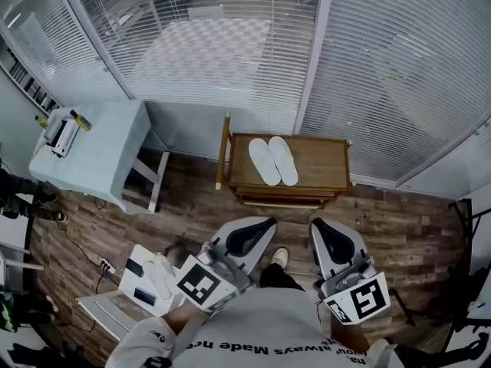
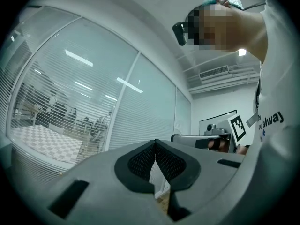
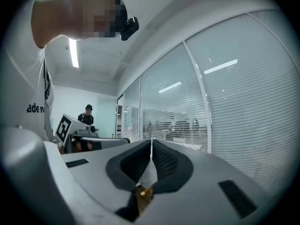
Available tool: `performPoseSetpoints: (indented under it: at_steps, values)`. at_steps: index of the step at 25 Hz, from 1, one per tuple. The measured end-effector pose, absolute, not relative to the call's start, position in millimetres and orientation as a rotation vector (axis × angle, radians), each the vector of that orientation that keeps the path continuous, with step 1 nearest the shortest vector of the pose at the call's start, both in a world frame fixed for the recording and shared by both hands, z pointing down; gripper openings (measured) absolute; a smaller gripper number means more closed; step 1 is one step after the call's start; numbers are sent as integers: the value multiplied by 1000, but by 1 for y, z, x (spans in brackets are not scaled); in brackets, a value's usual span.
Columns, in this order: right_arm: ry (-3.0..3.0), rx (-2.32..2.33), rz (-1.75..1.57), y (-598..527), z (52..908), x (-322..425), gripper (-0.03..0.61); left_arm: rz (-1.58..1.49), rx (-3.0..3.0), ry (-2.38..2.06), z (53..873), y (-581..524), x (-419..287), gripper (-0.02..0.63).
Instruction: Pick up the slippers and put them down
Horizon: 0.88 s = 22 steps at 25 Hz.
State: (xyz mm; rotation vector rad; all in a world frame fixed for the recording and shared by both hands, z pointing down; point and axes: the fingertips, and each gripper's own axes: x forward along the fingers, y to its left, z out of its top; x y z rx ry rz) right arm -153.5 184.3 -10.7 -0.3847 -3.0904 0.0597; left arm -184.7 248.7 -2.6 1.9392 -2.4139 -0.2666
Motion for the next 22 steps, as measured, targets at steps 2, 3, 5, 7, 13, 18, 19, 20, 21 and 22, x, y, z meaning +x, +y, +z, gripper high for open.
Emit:
performPoseSetpoints:
  at_steps: [2, 3, 5, 7, 13, 18, 19, 20, 21, 22]
  values:
    - [-3089, -399, 56, 171, -13, -162, 17, -267, 1932, -2425, -5, 236, -194, 12]
    - [-3088, -406, 53, 165, -14, -167, 17, -266, 1928, -2430, -7, 230, -199, 12]
    - [-3089, -420, 48, 153, -17, -175, 17, -262, 1919, -2438, -9, 217, -208, 11]
    - [-3089, -430, 45, 140, -18, -182, 17, -257, 1911, -2443, -9, 204, -215, 11]
    - [-3078, -461, 51, 102, -15, -204, 17, -253, 1895, -2455, -7, 165, -236, 11]
    - [-3058, -491, 61, 86, -5, -217, 17, -265, 1857, -2461, 4, 147, -246, 12]
    - [-3057, -493, 65, 84, -4, -218, 17, -266, 1855, -2462, 6, 145, -248, 11]
    - [-3056, -495, 70, 82, -4, -220, 17, -264, 1855, -2463, 6, 143, -250, 12]
    - [-3056, -497, 77, 81, -3, -223, 17, -260, 1857, -2463, 6, 141, -252, 11]
    - [-3055, -500, 85, 79, -2, -225, 17, -255, 1859, -2461, 7, 139, -254, 12]
